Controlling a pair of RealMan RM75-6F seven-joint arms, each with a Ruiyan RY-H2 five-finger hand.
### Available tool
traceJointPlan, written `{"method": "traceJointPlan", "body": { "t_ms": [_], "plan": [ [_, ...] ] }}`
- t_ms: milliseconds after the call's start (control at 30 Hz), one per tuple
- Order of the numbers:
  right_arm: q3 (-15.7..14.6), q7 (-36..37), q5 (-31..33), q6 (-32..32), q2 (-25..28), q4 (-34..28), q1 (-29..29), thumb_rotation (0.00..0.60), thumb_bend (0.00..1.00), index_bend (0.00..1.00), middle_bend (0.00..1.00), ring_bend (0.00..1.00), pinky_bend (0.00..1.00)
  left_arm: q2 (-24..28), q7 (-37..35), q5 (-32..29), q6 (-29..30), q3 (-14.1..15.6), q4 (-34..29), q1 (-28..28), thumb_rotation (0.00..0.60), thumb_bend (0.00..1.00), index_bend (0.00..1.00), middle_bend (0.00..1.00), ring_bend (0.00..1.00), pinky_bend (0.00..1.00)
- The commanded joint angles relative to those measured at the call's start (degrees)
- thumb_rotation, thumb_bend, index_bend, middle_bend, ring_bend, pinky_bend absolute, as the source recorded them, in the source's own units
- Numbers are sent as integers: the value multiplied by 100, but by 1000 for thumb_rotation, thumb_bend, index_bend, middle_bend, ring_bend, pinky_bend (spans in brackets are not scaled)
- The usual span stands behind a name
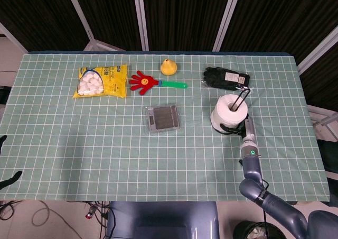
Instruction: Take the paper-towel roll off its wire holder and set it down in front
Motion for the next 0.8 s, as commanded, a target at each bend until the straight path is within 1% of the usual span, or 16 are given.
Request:
{"method": "traceJointPlan", "body": {
  "t_ms": [33,167,333,367,433,500,600,700,800],
  "plan": [
    [87,-1,20,-88,-28,99,114,600,0,0,0,0,0,-4,10,-3,5,0,-3,2,600,102,121,0,0,0],
    [184,-54,58,-175,-54,201,272,600,0,0,0,0,0,-11,31,-17,-2,-1,-6,-1,600,101,121,0,0,0],
    [174,-209,116,-138,-109,238,327,600,0,3,7,0,0,-14,50,-16,-7,3,-14,-4,600,102,121,0,0,0],
    [174,-245,147,-137,-117,238,332,600,0,22,31,6,0,-14,49,-19,-3,1,-14,-2,600,102,121,0,0,0],
    [156,-325,189,-133,-125,232,333,600,0,94,106,44,0,-10,42,-24,0,0,-16,0,600,102,121,0,0,0],
    [148,-379,232,-100,-146,225,321,600,0,199,192,111,0,-5,37,-25,3,0,-20,3,600,102,121,0,0,0],
    [173,-399,300,-46,-188,214,303,600,0,302,255,174,0,1,35,-23,9,1,-27,6,600,102,121,0,0,0],
    [203,-474,408,10,-245,249,308,600,0,375,297,237,0,5,31,-32,11,-2,-32,9,600,101,121,0,0,0],
    [307,-455,496,138,-324,283,322,600,0,443,350,299,18,7,25,-37,14,-7,-33,9,600,101,121,0,0,0]
  ]
}}
